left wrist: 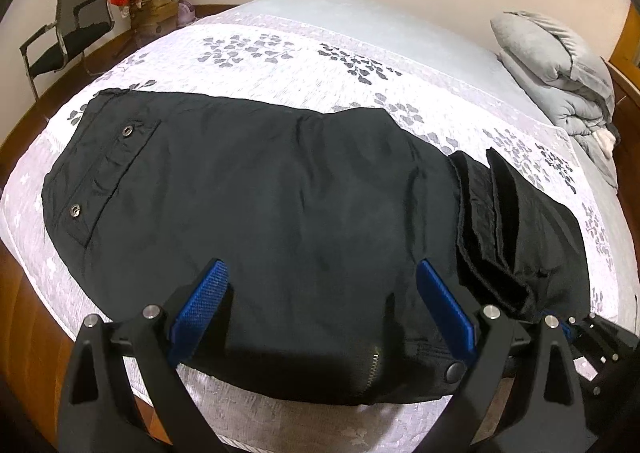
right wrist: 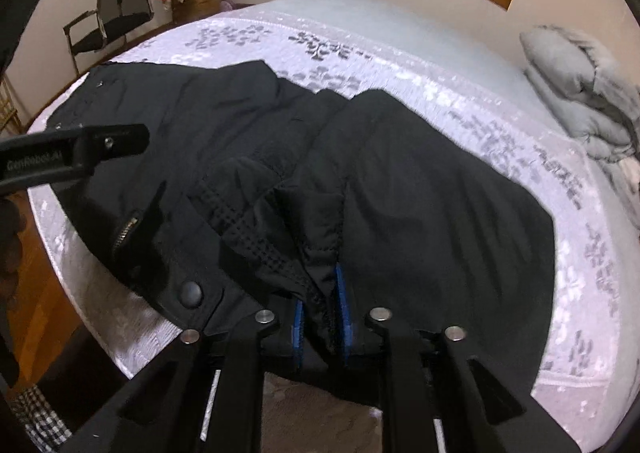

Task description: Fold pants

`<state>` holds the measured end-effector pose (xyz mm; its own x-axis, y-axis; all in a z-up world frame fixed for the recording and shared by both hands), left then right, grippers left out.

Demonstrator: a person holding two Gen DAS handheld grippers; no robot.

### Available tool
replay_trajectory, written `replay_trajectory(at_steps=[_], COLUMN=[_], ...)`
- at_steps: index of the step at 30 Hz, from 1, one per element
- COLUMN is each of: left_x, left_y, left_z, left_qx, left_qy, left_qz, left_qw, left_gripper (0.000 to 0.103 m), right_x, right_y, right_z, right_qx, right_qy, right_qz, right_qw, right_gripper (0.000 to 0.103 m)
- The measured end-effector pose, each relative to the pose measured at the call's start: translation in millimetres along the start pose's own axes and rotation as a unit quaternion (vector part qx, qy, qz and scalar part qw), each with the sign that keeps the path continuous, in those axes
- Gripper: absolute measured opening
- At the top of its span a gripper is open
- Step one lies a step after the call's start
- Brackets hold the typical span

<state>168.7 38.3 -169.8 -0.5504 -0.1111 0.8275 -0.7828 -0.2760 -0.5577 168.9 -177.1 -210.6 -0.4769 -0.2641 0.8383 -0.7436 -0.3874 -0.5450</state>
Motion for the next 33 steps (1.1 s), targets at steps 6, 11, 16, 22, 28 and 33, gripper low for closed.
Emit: replay_trajectory(at_steps=[6, 11, 16, 22, 28, 33], left_x=[-1.5, -2.1, -1.1, 0.5, -3.8, -5.2], left_y=[0.0, -0.9, -1.2, 0.1, 3.2, 2.9], left_z=[-2.1, -4.9, -3.4, 3.5, 2.7, 0.1], left_qx=[-0.001, 0.004, 0.007, -0.009, -0.005, -0.004], left_qy=[-0.002, -0.002, 0.004, 0.007, 0.011, 0.011], left_qz=[0.000, 0.001, 0.000, 0.003, -0.004, -0.003], left_qw=[1.0000, 1.0000, 1.0000, 0.9999, 0.9999, 0.9999], left_gripper=[0.095, 0.095, 0.095, 0.095, 0.096, 0.096], right_x=[16.7, 45.0, 38.2, 9.4, -0.9, 21.5], right_y=[7.8, 3.7, -6.4, -5.4, -3.4, -17.8], right_z=[-2.6, 1.0, 9.2, -0.7, 1.6, -7.9], right_qx=[-0.062, -0.095, -0.070, -0.063, -0.075, -0.064], right_qy=[-0.124, -0.153, -0.077, -0.072, -0.083, -0.113], right_qz=[0.005, 0.052, 0.051, 0.016, 0.003, 0.031], right_qw=[0.990, 0.982, 0.993, 0.995, 0.994, 0.991], right_gripper=[0.083, 0.082, 0.075, 0.056, 0.017, 0.006])
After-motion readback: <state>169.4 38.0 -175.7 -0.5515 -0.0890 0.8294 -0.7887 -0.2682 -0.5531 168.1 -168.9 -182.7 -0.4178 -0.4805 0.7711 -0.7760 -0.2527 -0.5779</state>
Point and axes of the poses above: each gripper's, at about its wrist camera, not at the fingertips, and x roughly against the way its jaws point, z to its right, y to its underside, the point moved 9 cm from there along -x, roughly the way its jaws point, and after that the axes turned 7 degrees about -y, right-handed, at the moved point
